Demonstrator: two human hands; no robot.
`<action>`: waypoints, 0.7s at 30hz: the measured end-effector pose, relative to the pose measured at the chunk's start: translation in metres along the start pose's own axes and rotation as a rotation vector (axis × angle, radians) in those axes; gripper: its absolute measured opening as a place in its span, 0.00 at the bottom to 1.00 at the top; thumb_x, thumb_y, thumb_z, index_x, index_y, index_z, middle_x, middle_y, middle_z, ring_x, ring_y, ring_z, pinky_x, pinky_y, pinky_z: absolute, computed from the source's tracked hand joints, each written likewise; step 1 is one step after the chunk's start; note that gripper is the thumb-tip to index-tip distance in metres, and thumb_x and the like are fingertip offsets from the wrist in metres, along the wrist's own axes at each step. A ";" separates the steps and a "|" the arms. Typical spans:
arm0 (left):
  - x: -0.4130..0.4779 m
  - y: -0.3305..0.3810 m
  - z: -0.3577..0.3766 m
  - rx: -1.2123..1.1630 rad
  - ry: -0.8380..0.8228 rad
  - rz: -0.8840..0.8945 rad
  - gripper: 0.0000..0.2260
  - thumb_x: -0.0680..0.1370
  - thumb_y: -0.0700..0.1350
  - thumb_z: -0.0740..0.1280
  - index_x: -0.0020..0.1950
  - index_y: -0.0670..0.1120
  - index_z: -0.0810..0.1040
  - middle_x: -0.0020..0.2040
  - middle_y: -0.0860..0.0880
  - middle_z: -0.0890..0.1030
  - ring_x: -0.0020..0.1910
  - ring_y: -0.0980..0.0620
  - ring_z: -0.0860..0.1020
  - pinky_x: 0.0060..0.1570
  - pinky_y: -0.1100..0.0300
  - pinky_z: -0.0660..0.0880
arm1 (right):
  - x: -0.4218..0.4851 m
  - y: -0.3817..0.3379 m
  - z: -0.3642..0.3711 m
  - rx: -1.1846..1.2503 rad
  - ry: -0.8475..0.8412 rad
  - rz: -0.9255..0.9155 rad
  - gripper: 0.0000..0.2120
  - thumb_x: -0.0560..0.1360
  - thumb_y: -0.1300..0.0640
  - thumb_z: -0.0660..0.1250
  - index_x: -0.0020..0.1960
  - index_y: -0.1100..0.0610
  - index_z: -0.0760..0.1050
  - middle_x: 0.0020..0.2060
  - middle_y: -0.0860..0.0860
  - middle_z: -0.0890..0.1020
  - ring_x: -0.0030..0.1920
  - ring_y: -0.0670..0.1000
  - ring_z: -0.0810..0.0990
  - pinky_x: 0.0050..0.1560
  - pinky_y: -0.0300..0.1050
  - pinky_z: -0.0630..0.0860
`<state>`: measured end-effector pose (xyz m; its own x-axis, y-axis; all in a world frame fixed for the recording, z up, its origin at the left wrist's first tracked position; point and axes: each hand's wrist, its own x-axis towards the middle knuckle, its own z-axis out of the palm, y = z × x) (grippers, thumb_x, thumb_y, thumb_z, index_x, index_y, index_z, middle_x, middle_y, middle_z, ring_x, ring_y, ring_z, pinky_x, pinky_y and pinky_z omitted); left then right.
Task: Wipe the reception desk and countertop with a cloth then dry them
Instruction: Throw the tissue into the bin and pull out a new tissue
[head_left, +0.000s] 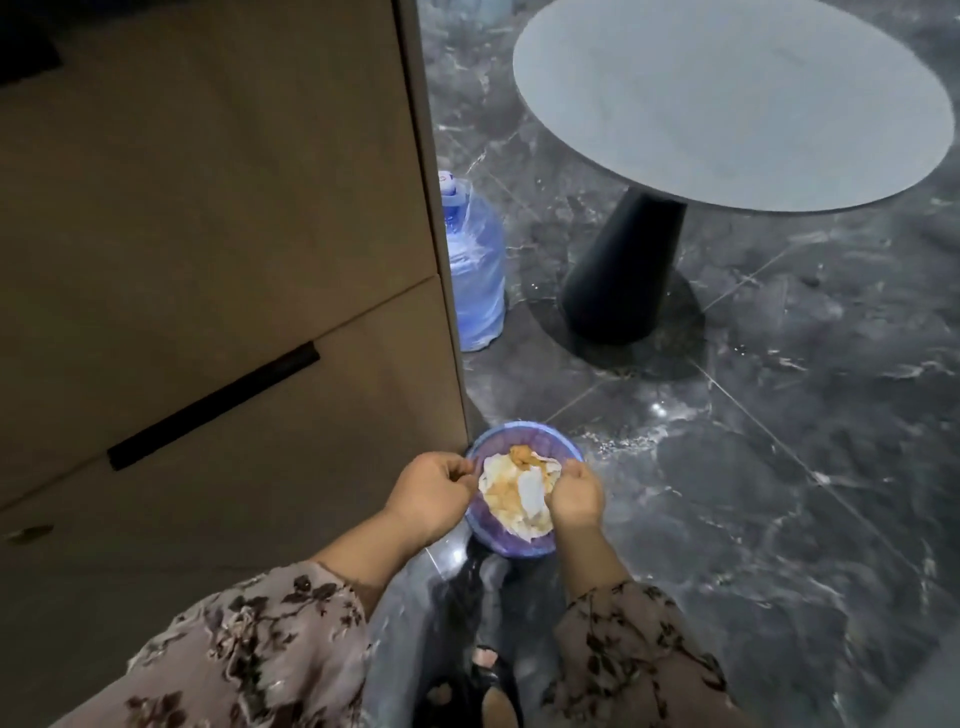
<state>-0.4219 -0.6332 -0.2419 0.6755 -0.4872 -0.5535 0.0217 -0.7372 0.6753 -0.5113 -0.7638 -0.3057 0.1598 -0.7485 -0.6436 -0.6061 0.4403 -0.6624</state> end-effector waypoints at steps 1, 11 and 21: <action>0.003 -0.005 0.002 0.008 -0.006 -0.006 0.07 0.77 0.39 0.66 0.40 0.40 0.82 0.37 0.48 0.80 0.37 0.53 0.74 0.44 0.58 0.74 | 0.005 0.006 0.000 0.039 -0.005 0.035 0.19 0.84 0.61 0.50 0.61 0.72 0.73 0.56 0.63 0.77 0.60 0.61 0.74 0.49 0.43 0.65; -0.020 0.016 -0.013 0.009 -0.033 -0.008 0.08 0.76 0.40 0.65 0.41 0.38 0.81 0.35 0.46 0.79 0.34 0.50 0.73 0.39 0.61 0.71 | -0.021 -0.007 -0.018 0.194 -0.104 0.015 0.13 0.77 0.63 0.58 0.38 0.55 0.76 0.31 0.51 0.75 0.32 0.50 0.72 0.35 0.44 0.70; -0.093 0.088 -0.075 -0.040 -0.012 0.089 0.10 0.74 0.38 0.65 0.33 0.45 0.77 0.33 0.46 0.76 0.33 0.50 0.71 0.38 0.60 0.69 | -0.130 -0.096 -0.044 0.279 -0.159 -0.015 0.13 0.77 0.63 0.56 0.33 0.57 0.67 0.25 0.53 0.65 0.20 0.48 0.62 0.20 0.35 0.59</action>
<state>-0.4275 -0.6178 -0.0947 0.6670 -0.5560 -0.4959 -0.0088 -0.6714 0.7411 -0.5081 -0.7309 -0.1417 0.3005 -0.6788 -0.6700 -0.3695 0.5647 -0.7379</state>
